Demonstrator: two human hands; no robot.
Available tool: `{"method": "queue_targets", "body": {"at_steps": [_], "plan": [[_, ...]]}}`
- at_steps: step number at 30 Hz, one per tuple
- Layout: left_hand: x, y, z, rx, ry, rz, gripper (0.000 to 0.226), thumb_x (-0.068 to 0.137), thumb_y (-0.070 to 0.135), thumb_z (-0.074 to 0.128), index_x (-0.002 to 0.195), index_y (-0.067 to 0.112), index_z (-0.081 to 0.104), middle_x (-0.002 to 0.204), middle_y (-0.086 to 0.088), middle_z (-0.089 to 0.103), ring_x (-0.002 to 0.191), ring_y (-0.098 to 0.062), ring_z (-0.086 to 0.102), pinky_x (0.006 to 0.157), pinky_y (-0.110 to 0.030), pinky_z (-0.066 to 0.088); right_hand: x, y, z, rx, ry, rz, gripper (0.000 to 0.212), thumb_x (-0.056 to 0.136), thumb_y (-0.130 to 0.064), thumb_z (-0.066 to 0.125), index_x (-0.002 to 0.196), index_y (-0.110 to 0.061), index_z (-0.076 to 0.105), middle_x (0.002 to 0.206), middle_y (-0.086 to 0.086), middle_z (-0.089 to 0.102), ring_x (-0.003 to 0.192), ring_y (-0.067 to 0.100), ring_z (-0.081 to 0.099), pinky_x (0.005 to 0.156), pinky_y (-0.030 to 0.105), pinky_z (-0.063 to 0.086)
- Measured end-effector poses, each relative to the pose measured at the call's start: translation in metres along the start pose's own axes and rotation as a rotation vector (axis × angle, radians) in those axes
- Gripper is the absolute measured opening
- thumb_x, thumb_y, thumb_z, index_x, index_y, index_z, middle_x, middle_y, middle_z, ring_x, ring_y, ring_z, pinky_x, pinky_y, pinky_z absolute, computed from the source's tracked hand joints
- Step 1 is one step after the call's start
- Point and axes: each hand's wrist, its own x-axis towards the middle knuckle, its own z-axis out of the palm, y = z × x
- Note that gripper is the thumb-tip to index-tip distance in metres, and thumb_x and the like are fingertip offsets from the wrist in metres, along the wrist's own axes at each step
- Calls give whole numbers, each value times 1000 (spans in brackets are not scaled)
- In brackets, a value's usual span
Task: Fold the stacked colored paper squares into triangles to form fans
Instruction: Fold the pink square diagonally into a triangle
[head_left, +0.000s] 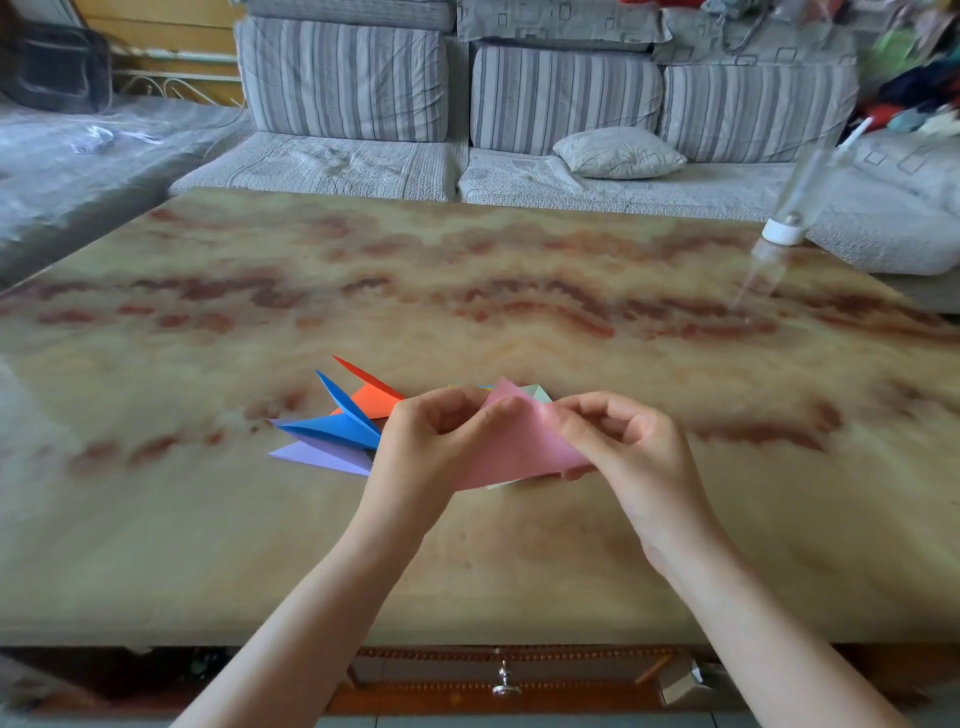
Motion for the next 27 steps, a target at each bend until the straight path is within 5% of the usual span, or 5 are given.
{"method": "queue_targets", "body": {"at_steps": [3, 6, 11, 17, 27], "plan": [[0, 0, 0, -100, 97, -11, 21, 81, 29, 72, 65, 17, 66, 57, 11, 54, 58, -6, 46, 53, -18, 36, -1, -2, 1, 59, -44, 112, 32, 63, -38, 73, 84, -14, 72, 72, 0, 71, 66, 16, 67, 60, 26, 53], [-2, 2, 3, -202, 160, -42, 18, 84, 26, 68, 70, 15, 68, 61, 7, 57, 59, -6, 47, 53, -17, 36, -7, -1, 8, 103, -113, 176, 28, 62, -31, 75, 81, -12, 72, 75, 4, 72, 68, 17, 67, 64, 28, 52], [-7, 3, 8, -301, 115, -112, 15, 83, 28, 66, 71, 19, 70, 66, 5, 63, 60, -7, 51, 55, -14, 40, -9, 2, 15, 141, -55, 158, 8, 78, -12, 72, 80, -4, 73, 67, 4, 71, 64, 15, 68, 65, 26, 52], [-3, 0, 2, -185, 22, -68, 13, 85, 24, 68, 82, 12, 71, 74, -2, 71, 69, -15, 62, 68, -30, 46, -5, 2, 10, 58, -37, 112, 13, 80, -11, 72, 73, 0, 72, 64, 10, 70, 57, 11, 62, 59, 16, 48], [-4, 0, 3, -247, 2, -62, 20, 74, 16, 76, 92, 7, 71, 84, -7, 75, 73, -9, 68, 60, -14, 48, -4, 0, 5, 87, -93, 162, 10, 80, -12, 70, 83, -4, 74, 73, 9, 72, 64, 13, 66, 67, 23, 52]]}}
